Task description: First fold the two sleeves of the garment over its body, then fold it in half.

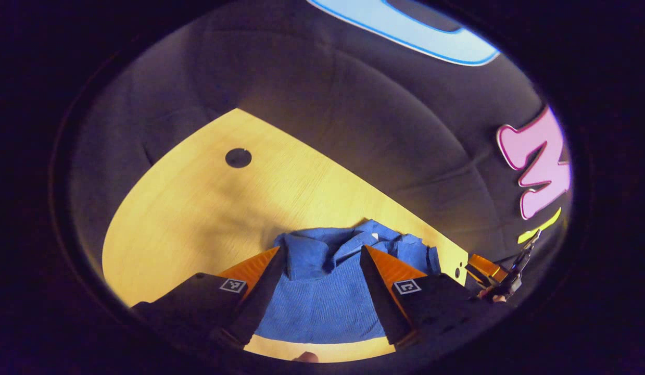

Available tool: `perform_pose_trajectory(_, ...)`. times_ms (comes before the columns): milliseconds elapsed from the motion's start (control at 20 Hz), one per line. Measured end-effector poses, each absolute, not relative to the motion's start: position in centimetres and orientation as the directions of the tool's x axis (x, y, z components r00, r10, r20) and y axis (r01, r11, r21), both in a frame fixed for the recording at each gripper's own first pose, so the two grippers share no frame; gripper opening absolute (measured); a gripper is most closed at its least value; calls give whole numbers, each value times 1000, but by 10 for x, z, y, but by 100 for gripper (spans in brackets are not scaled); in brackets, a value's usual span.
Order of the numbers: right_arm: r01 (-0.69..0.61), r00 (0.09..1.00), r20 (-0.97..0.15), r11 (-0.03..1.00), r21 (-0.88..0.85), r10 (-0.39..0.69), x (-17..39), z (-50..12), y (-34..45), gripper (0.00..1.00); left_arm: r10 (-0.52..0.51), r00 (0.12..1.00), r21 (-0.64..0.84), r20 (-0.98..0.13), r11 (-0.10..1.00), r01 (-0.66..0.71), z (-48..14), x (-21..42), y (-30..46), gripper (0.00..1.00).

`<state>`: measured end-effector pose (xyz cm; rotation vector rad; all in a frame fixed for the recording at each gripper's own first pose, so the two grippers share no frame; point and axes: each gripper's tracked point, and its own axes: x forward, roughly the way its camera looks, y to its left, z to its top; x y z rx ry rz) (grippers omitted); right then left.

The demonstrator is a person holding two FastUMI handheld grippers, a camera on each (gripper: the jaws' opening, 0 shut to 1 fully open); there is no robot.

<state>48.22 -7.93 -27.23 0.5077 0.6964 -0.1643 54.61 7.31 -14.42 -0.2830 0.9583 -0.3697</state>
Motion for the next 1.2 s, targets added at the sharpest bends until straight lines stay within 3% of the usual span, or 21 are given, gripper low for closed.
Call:
perform_pose_trajectory(250, 171, 814, -580, 941, 292, 32, 452, -220, -45, 98, -410, 698, -194, -587, 908, 371, -66, 504, 46, 85)
perform_pose_trajectory(450, 96, 860, -509, 967, 235, 38, 406, -161, -8, 98, -428, 779, -68, -458, 891, 450, -10, 438, 35, 85)
perform_pose_trajectory(600, 79, 897, -443, 979, 188, 13, 359, -119, 15, 98, -487, 790, -74, -372, 864, 498, 27, 376, 30, 84)
perform_pose_trajectory(900, 142, 955, -280, 977, 159, -93, 229, -35, 63, 97, -505, 842, 12, -189, 856, 517, 75, 233, 56, 84)
perform_pose_trajectory(1000, 143, 967, -230, 979, 143, -108, 192, -12, 80, 97, -506, 860, 12, -58, 861, 508, 100, 197, 68, 84)
perform_pose_trajectory(1100, 165, 971, -189, 981, 104, -143, 156, 5, 89, 97, -500, 866, 26, -11, 865, 501, 105, 157, 82, 80)
perform_pose_trajectory(1200, 191, 972, -152, 979, 73, -179, 124, 20, 98, 96, -479, 878, 53, 9, 877, 478, 102, 131, 87, 82)
